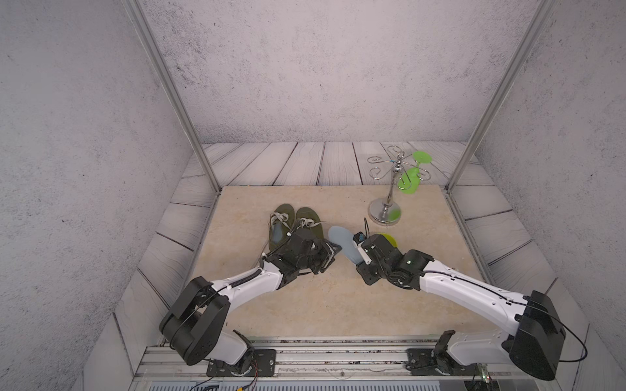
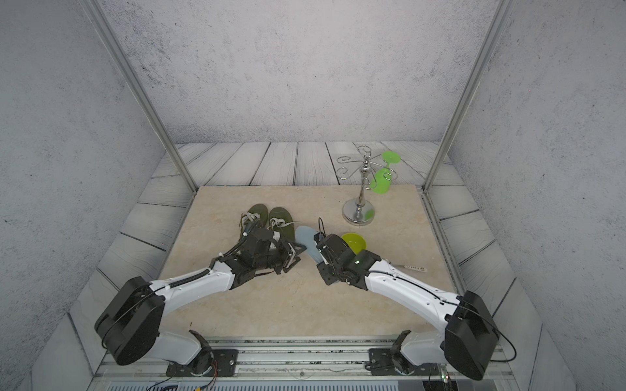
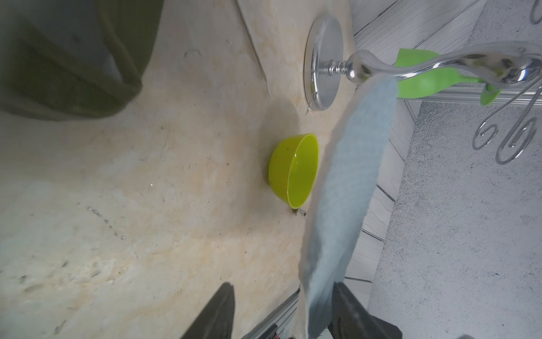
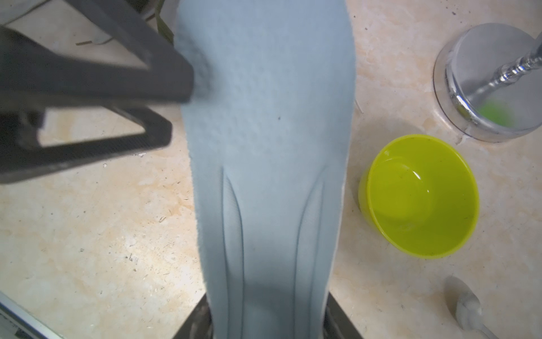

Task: Insert the insole into the shoe
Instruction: Pick up the insole from the center of the board, then pick up the shoe at the center of the board.

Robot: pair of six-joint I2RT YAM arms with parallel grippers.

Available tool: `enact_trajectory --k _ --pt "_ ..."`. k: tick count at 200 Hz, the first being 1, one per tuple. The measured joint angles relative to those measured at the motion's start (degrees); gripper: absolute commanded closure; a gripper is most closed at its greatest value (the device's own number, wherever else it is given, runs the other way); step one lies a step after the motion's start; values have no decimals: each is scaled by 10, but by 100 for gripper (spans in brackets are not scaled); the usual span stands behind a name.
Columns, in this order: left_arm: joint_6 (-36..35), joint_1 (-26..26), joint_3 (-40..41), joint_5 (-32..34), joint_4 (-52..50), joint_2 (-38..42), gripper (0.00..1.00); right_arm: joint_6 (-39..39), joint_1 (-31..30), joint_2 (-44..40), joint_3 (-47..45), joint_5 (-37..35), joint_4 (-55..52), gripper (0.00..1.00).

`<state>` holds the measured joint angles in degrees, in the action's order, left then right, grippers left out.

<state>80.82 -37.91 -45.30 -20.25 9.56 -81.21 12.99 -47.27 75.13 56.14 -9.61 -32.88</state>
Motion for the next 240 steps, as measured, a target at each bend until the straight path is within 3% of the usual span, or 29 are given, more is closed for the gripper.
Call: enact_trajectory --k 18,36,71,111,141,180,240 --pt "-57 25 -25 -1 -61 23 43 1 7 0 5 3 -15 53" --pt "-148 53 -80 6 -155 30 36 3 17 0 13 7 -34 54" --pt "-396 87 -237 37 -329 6 32 5 32 -16 17 19 -64 55" --pt "-698 92 -401 75 -481 -116 33 9 47 -61 15 24 -90 55" --pt "-859 92 -490 109 -575 -231 39 13 64 -87 -2 32 -101 56" --pt "-993 92 -563 159 -639 -324 42 7 88 -89 -5 47 -110 56" --pt "-1100 92 -567 210 -630 -350 58 -3 102 -88 4 62 -111 57"
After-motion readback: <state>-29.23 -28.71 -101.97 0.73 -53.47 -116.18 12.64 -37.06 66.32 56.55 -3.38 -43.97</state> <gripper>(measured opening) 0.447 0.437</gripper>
